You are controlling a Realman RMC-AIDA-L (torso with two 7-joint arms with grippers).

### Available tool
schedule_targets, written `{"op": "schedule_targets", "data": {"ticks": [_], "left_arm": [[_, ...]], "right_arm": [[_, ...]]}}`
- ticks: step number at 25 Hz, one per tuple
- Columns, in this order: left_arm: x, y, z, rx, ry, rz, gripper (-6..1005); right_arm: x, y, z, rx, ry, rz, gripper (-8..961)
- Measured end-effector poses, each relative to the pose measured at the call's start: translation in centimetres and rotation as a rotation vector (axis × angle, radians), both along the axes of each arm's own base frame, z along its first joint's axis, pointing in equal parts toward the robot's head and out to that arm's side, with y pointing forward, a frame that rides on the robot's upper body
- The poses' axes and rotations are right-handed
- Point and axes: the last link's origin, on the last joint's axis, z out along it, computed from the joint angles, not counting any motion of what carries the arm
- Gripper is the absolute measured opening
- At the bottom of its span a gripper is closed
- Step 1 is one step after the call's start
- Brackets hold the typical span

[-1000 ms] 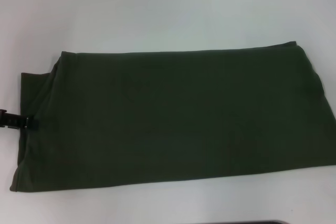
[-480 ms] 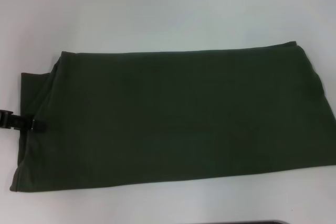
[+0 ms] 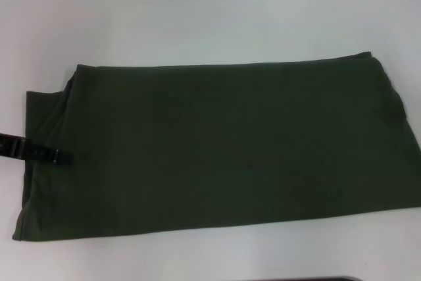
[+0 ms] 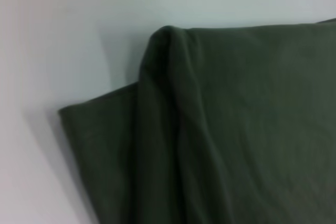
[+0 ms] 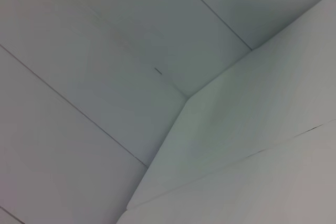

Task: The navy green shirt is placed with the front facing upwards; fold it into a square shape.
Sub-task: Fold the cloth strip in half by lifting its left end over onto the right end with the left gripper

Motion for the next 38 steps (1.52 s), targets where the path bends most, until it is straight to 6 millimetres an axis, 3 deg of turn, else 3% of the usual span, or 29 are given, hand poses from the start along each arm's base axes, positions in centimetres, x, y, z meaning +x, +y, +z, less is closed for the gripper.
{"op": "schedule_targets", "data": {"ticks": [10,22,38], "left_arm": [[1.2,0.6,-0.4,-0.011,-0.016,-0.042,583],[-0.6,0.7,0.9,0.055,0.038,-0.013,577],[-1.3,0.9,1.9,0.089,0.069,0.002,569]], "right_arm": [[0.1,-0.1,0.0,0.002,-0.001,-0.006,924],[0.1,-0.1,0.0,0.003,0.000,-0.006,924],[0.1,-0.1,0.1,0.004,0.000,-0.007,924]]}}
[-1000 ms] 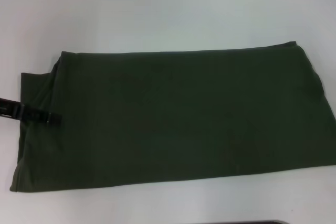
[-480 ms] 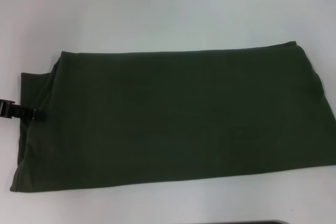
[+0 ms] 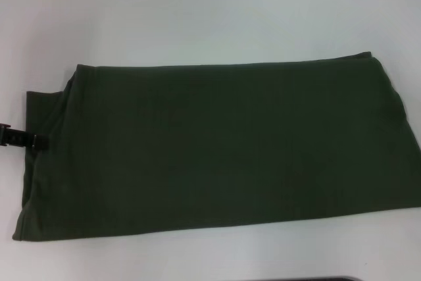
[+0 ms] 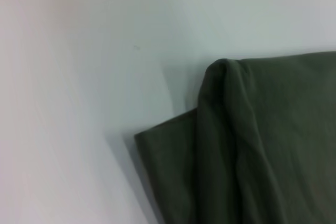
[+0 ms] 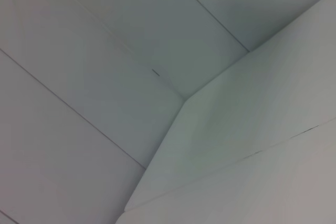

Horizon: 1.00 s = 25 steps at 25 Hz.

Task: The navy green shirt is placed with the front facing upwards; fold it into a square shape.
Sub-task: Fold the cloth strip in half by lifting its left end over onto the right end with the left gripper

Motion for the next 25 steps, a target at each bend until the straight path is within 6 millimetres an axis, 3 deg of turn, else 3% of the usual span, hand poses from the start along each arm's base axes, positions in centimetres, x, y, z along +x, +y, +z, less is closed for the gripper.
{"op": "schedule_targets", "data": {"ticks": [25], "left_arm": [[-0.30,0.19,-0.23,0.002,0.019,0.014,556]], "right_arm": [[0.09,0.03,0.35,0.010,0.000,-0.003,925]]}}
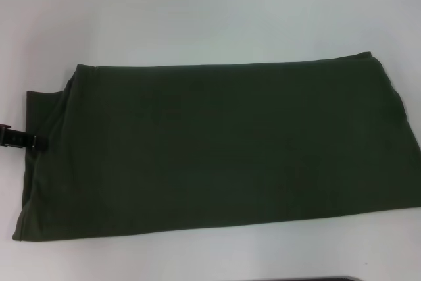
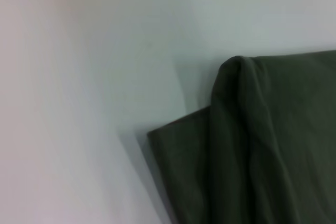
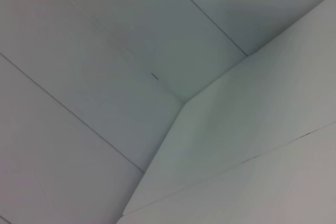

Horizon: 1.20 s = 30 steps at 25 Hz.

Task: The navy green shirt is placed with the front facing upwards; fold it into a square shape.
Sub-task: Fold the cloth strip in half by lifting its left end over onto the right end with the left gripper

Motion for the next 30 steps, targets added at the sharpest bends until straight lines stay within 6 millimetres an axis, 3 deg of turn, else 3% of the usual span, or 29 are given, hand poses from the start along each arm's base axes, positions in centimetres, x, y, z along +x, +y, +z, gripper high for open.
{"op": "schedule_targets", "data": {"ticks": [14,30], "left_arm": [[0.1,0.0,-0.7,-0.016,0.003,0.003,549],[2.0,0.9,-2.1,-0.066,-0.004,-0.053,540]], "right_arm": [[-0.1,0.2,0.0,0.001,-0.001,0.002,925],[0.1,0.1,0.1,0.004,-0.003,-0.004,925]]}}
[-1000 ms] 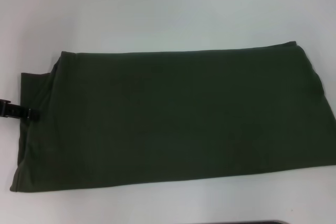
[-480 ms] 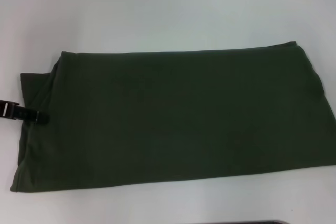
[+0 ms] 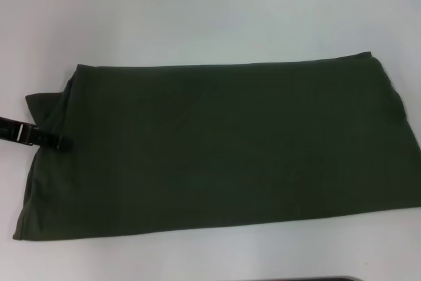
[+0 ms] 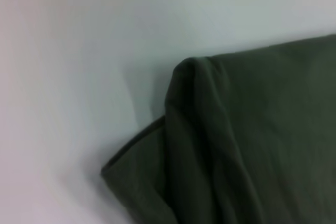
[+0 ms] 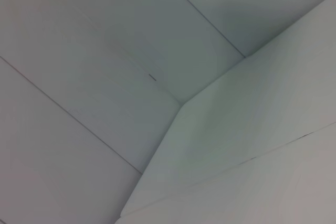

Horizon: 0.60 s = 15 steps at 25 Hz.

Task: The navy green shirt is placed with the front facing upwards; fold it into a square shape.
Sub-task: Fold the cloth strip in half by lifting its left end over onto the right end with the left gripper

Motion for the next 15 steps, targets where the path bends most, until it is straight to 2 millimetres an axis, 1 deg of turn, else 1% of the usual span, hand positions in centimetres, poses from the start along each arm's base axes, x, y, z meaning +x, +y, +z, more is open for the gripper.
{"op": "schedule_targets", "data": {"ticks": [15], "left_arm": [[0.21,0.20,0.00,-0.003,0.001,-0.009,533]], "right_arm": [[0.04,-0.05,0.02,0.001,0.001,-0.002,924]]}}
